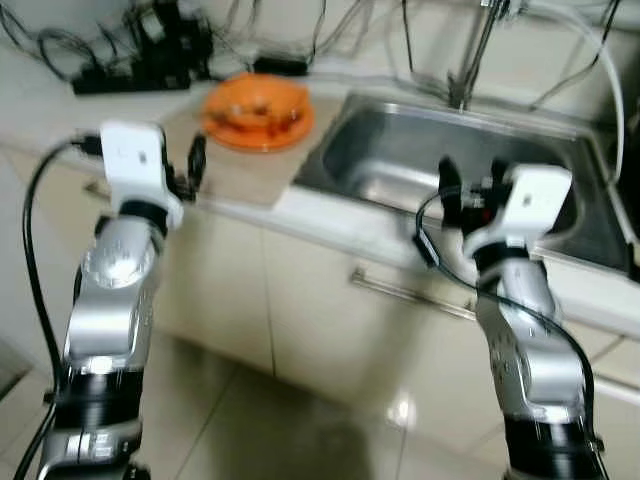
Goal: Kitchen organization
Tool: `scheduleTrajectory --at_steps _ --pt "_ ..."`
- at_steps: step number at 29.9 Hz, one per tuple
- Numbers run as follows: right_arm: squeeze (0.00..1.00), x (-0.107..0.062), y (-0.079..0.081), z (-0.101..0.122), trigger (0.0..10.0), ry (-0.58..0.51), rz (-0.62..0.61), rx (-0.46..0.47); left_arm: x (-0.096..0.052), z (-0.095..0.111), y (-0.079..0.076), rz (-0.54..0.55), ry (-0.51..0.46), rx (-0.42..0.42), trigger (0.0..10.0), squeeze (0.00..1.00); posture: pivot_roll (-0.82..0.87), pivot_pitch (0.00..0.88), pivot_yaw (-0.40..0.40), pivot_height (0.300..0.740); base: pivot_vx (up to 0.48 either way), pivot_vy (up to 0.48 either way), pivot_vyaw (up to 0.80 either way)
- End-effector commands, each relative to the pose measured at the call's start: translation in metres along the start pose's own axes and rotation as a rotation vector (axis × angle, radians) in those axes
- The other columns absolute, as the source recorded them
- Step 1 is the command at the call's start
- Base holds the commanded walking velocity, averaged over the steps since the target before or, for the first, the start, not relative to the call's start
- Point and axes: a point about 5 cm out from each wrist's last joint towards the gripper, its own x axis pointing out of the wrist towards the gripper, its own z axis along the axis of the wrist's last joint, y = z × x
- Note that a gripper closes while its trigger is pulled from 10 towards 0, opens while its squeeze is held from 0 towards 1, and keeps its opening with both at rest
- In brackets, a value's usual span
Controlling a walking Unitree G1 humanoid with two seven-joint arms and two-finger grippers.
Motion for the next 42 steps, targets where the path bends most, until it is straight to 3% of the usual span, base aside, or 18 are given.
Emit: scheduleTrajectory --at_steps 1,18,33,42 --pt "0.0 0.0 -0.007 0.005 10.0 -0.02 -0.027 0.006 0.004 0.007 -0.007 -0.034 -0.024 0.002 10.0 0.0 0.03 0.0 -0.006 0.74 0.349 0.0 0.0" --pt "0.0 0.006 -0.008 0.009 10.0 -0.028 -0.048 0.005 0.013 0.011 -0.005 -0.038 -0.036 0.004 10.0 0.0 0.03 0.0 0.004 0.74 0.352 0.0 0.0" --pt "0.0 0.005 -0.008 0.015 10.0 -0.023 -0.025 -0.017 0.009 0.007 -0.006 -0.024 -0.028 -0.016 10.0 0.0 0.0 0.0 -0.009 0.74 0.354 0.0 0.0" --pt "0.0 0.002 -0.009 0.027 10.0 -0.036 -0.034 -0.013 0.012 0.014 -0.015 -0.094 -0.039 0.005 10.0 0.0 -0.01 0.0 0.012 0.74 0.188 0.0 0.0"
